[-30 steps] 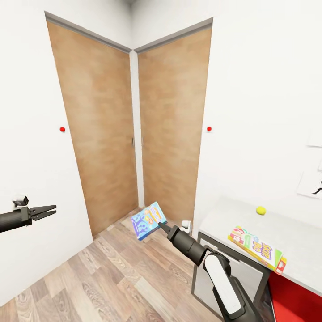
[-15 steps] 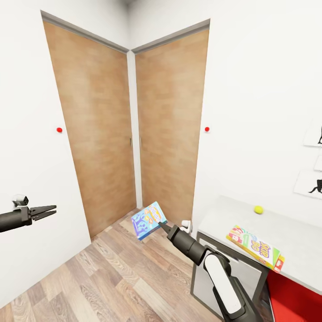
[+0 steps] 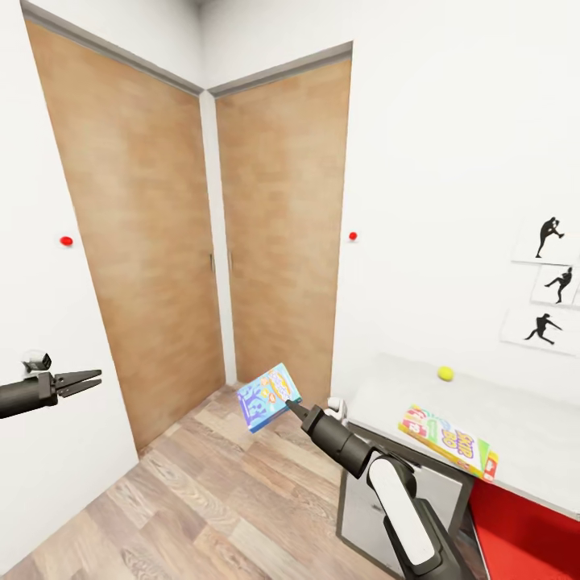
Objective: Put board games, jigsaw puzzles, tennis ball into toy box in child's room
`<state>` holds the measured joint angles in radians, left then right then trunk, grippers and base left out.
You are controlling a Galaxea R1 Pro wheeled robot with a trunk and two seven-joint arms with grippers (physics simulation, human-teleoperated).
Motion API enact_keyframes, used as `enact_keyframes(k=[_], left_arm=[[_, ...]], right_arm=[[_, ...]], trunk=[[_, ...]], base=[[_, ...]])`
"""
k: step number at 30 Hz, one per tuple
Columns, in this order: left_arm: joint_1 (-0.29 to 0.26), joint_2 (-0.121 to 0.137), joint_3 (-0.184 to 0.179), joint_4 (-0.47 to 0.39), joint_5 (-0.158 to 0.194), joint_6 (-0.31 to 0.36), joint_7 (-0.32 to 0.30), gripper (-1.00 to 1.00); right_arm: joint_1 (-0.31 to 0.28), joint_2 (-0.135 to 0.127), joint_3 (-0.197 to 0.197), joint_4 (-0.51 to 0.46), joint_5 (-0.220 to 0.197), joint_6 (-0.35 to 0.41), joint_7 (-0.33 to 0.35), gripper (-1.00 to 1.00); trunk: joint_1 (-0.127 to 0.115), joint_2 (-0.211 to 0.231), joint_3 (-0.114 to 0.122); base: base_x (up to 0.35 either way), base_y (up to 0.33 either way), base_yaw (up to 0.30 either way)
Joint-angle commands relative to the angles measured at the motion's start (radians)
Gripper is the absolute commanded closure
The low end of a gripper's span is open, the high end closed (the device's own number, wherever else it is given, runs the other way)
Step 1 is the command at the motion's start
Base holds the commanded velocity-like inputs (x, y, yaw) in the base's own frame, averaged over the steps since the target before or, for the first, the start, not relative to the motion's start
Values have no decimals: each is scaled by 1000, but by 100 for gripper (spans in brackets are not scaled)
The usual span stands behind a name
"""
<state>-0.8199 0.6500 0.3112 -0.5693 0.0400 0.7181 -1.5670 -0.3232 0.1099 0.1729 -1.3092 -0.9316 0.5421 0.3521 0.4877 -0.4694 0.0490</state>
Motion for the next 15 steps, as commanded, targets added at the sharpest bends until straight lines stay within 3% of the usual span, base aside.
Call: enact_keyframes(k=[1,15], left_arm=[[0,0,0,0,0,11,-4,-100],[0,0,0,0,1,10,-4,-100]], right_arm=[[0,0,-1,0,-6,6,1,100],[0,-3,-1,-3,-7,6,1,100]], trunk=[[1,-1,1],[1,-1,15]], base=[[135,88,-247],[25,14,-246]])
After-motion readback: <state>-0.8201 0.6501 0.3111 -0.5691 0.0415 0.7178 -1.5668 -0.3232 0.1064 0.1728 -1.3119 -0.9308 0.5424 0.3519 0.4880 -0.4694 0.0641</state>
